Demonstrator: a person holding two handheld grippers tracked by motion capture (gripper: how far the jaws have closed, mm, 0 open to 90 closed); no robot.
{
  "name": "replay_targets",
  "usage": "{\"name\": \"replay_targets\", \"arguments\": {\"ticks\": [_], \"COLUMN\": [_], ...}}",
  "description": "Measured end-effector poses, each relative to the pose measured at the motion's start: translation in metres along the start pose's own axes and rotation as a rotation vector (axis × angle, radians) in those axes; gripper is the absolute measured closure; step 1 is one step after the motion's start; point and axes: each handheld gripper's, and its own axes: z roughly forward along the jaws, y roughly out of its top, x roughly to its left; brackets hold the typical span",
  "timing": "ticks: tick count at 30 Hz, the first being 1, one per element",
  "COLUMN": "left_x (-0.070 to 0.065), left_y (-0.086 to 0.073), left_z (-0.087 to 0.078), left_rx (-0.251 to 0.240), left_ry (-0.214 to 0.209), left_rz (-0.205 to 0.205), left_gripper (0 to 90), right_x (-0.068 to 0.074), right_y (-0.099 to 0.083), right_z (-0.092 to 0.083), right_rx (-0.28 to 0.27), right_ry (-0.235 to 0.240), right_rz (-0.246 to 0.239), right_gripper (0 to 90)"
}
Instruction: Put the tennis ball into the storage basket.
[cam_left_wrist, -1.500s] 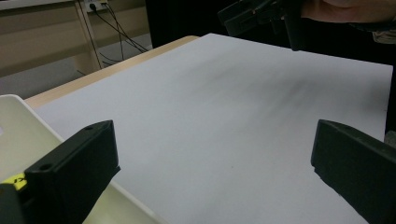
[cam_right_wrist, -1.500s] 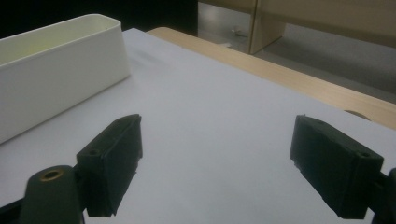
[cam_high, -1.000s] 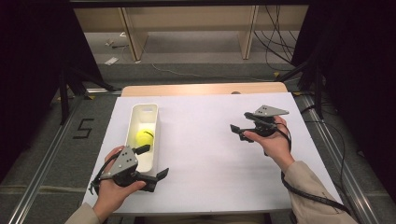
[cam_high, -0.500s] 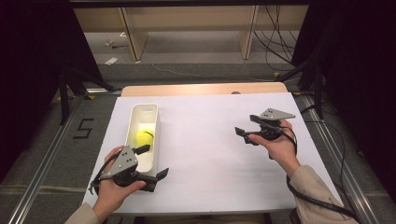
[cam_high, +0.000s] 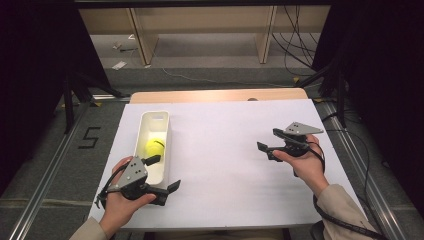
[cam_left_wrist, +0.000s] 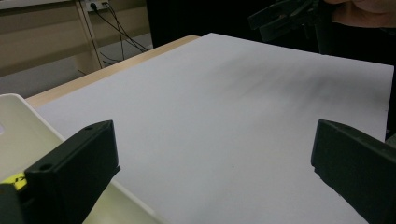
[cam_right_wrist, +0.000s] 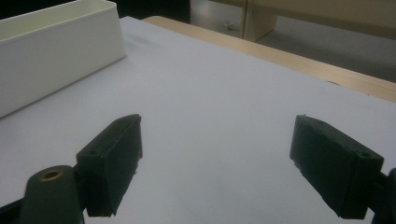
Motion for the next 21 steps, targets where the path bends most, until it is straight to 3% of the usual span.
{"name": "replay_targets", "arguments": {"ticks": [21], "left_x": [-0.0001], "left_y": [0.0002], "left_z": [-0.0005], "left_rx": [-0.002], "left_ry": [0.0], "left_rz": [-0.002], "left_gripper": [0.3], "right_x": [0.002], "right_y": [-0.007], "right_z": [-0.0054], "right_rx": [-0.017], "right_ry": [0.005], "right_rz": [-0.003], "right_gripper": [17.0]}}
